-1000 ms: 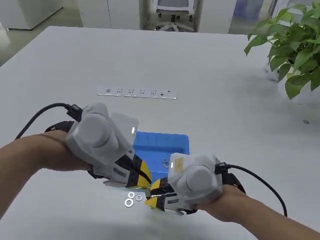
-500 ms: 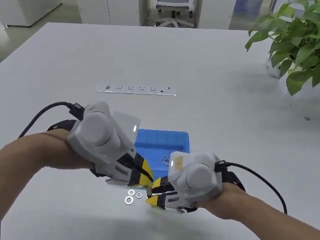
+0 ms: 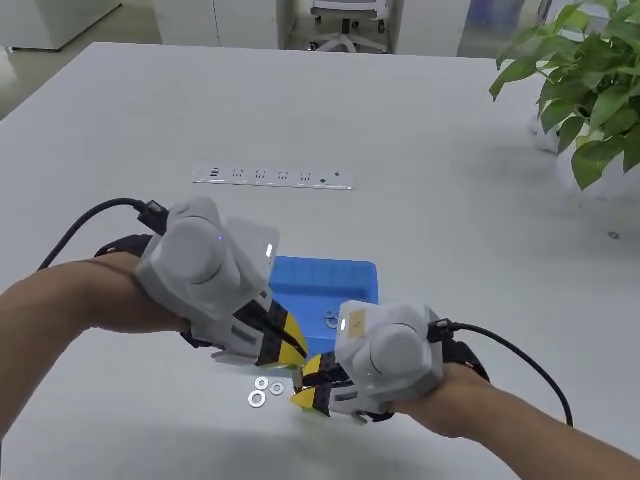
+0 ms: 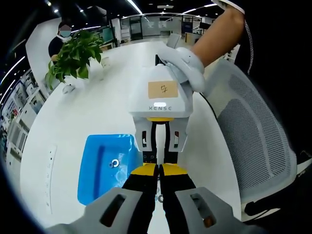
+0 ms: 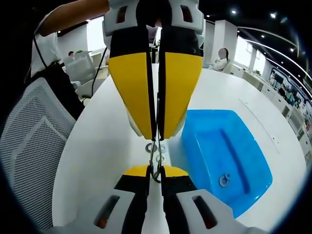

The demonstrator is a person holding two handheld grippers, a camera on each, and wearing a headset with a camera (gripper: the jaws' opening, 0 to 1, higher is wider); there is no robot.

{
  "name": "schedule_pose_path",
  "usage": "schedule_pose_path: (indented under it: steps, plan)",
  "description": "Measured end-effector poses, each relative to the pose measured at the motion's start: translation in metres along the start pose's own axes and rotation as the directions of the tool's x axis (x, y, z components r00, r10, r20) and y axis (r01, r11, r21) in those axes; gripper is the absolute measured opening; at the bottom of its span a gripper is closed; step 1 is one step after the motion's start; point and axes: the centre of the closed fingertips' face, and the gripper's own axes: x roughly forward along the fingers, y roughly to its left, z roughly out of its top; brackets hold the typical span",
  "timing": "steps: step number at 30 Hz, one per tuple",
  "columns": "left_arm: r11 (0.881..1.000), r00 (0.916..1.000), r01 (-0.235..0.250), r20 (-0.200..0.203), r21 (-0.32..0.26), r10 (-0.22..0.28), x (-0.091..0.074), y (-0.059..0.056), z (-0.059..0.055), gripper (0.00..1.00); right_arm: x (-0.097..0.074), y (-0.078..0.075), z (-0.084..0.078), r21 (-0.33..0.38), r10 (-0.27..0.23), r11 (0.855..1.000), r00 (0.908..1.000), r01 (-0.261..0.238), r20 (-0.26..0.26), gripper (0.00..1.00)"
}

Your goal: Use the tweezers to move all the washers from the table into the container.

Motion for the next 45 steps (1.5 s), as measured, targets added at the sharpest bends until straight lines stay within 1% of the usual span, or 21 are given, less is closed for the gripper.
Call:
schedule_pose_path:
  steps: [7, 12, 24, 29, 34, 38, 45]
  plan:
    - [1.000, 1.0000, 0.000, -0.005, 0.004, 0.000, 0.000, -0.001, 0.000, 0.05, 0.000, 0.000, 0.000, -0.005, -0.004, 1.000, 1.0000, 0.003, -0.007, 0.10]
    - [1.000, 1.0000, 0.000, -0.008, 0.009, 0.000, -0.003, -0.002, 0.001, 0.05, -0.003, 0.000, 0.002, 0.002, -0.002, 1.000, 1.0000, 0.002, 0.001, 0.10]
    - [1.000, 1.0000, -0.002, 0.006, 0.010, 0.002, -0.015, -0.001, 0.013, 0.05, -0.014, -0.002, 0.015, 0.008, -0.019, 1.000, 0.9996, 0.019, 0.021, 0.10]
    - [1.000, 1.0000, -0.004, 0.004, 0.017, 0.004, -0.019, -0.001, 0.019, 0.05, -0.019, -0.003, 0.020, 0.002, -0.023, 1.000, 0.9994, 0.023, 0.025, 0.10]
    - [1.000, 0.9999, -0.005, 0.011, 0.020, 0.005, -0.025, 0.002, 0.024, 0.05, -0.025, -0.006, 0.026, -0.001, -0.031, 1.000, 0.9992, 0.031, 0.026, 0.10]
    - [1.000, 0.9998, -0.009, 0.017, 0.027, 0.009, -0.031, 0.006, 0.030, 0.05, -0.031, -0.011, 0.032, 0.001, -0.046, 0.999, 0.9980, 0.046, 0.043, 0.10]
    - [0.999, 0.9999, -0.012, 0.010, 0.045, 0.012, -0.038, 0.014, 0.037, 0.05, -0.036, -0.020, 0.040, -0.012, -0.061, 0.998, 0.9969, 0.061, 0.049, 0.10]
